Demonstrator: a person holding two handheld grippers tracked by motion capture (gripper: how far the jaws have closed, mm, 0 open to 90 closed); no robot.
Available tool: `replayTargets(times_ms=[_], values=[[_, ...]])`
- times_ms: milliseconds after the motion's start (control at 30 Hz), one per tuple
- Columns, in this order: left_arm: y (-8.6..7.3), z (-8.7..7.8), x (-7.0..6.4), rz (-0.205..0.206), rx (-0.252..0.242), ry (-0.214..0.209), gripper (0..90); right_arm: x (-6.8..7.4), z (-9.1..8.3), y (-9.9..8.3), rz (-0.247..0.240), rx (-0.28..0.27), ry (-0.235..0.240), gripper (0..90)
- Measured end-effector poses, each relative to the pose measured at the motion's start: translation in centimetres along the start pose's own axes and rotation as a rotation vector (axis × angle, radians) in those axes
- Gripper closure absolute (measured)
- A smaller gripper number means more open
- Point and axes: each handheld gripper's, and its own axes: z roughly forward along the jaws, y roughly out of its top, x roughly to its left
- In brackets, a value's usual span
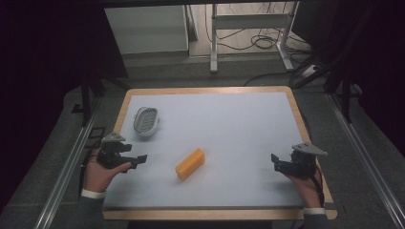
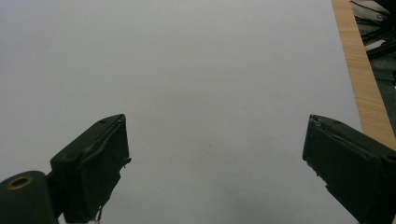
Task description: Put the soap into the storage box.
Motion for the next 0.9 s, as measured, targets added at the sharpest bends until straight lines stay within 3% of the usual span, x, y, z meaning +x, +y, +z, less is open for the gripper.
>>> replayTargets(times_ms=[67, 267, 467, 567, 900], values=[[0.3, -0.2, -0.2, -0.004, 0.005, 0.019, 20.6, 0.0, 0.0, 0.0, -0.002, 0.006, -0.002, 7.0], [1.0, -0.4, -1.0, 0.018, 0.010, 0.008, 20.5, 0.6, -0.1, 0.2, -0.020, -0.009, 0.009, 7.3], [1.8, -0.7, -2.0, 0.041, 0.009, -0.017, 20.3, 0.5, -0.1, 0.1, -0.014, -0.004, 0.004, 7.3], [2.2, -0.7, -2.6, 0.045, -0.010, -0.050, 20.5, 0.5, -0.1, 0.1, -0.012, 0.000, 0.003, 7.3], [2.8, 0.2, -3.6, 0.075, 0.020, -0.062, 20.3, 0.5, -0.2, 0.1, -0.011, -0.003, 0.010, 7.7]])
